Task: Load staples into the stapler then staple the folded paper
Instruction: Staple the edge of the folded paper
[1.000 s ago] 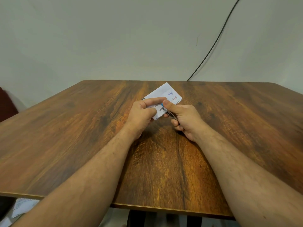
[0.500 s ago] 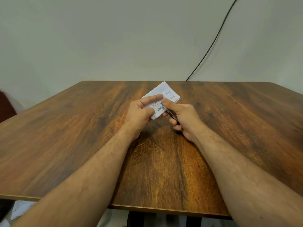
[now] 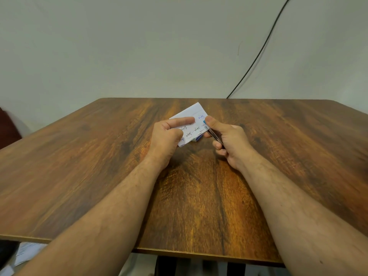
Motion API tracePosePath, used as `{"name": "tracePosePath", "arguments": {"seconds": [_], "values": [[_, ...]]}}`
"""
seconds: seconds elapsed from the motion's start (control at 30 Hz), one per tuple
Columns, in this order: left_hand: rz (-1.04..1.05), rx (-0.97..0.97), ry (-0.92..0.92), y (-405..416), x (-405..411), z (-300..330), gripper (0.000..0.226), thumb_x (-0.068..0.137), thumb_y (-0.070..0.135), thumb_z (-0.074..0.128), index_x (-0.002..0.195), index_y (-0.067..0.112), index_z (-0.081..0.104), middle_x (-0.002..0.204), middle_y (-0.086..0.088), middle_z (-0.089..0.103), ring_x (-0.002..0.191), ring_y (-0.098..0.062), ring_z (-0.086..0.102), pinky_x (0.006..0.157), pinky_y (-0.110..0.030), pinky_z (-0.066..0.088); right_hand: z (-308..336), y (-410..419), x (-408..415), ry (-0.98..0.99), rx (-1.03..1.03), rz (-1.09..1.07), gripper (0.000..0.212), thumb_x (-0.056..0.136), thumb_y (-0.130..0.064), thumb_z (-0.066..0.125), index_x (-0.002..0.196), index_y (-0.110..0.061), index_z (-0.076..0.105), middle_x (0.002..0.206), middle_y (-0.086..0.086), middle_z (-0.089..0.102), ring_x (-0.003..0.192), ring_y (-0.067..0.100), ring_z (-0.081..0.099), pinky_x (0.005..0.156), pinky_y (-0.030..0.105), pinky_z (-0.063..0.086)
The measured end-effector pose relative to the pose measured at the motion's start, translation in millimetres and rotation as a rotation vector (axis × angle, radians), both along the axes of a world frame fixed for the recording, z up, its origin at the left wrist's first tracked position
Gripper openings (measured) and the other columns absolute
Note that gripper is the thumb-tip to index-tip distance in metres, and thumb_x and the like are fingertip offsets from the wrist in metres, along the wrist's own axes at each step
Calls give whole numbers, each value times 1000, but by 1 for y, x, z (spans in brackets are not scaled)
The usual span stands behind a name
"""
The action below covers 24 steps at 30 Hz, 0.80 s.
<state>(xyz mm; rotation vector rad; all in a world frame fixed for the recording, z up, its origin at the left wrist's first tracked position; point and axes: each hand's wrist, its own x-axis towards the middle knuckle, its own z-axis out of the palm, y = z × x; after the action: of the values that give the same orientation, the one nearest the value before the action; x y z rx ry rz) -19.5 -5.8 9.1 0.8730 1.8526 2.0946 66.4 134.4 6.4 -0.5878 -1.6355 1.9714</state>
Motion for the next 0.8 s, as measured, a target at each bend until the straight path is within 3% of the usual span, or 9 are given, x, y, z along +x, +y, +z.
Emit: {"name": "tracePosePath", "arguments": {"seconds": [0.27,0.63,0.8], "values": [[-10,-33,-16,-2,1,1,56,77,-21,39,107,7,78,122,-22,67,51,-1,65,42,-9,40,1,-3,2,3,10,22,41,84,-40,79,100,-3,74,71,3,73,41,8,38,33,18,23],[-15,-63,-14,1,-4,-3,57,77,-18,42,100,16,81,127,-18,66,80,-16,67,46,-15,44,1,0,4,-33,71,-4,33,85,-38,78,95,-7,76,72,5,72,42,9,37,34,17,24],[-34,-79,30,-1,2,-2,55,79,-19,42,104,13,79,125,-20,65,59,-4,66,43,-13,41,2,1,5,-47,83,-22,35,86,-38,78,99,-5,75,72,5,71,42,10,37,34,18,23]]}}
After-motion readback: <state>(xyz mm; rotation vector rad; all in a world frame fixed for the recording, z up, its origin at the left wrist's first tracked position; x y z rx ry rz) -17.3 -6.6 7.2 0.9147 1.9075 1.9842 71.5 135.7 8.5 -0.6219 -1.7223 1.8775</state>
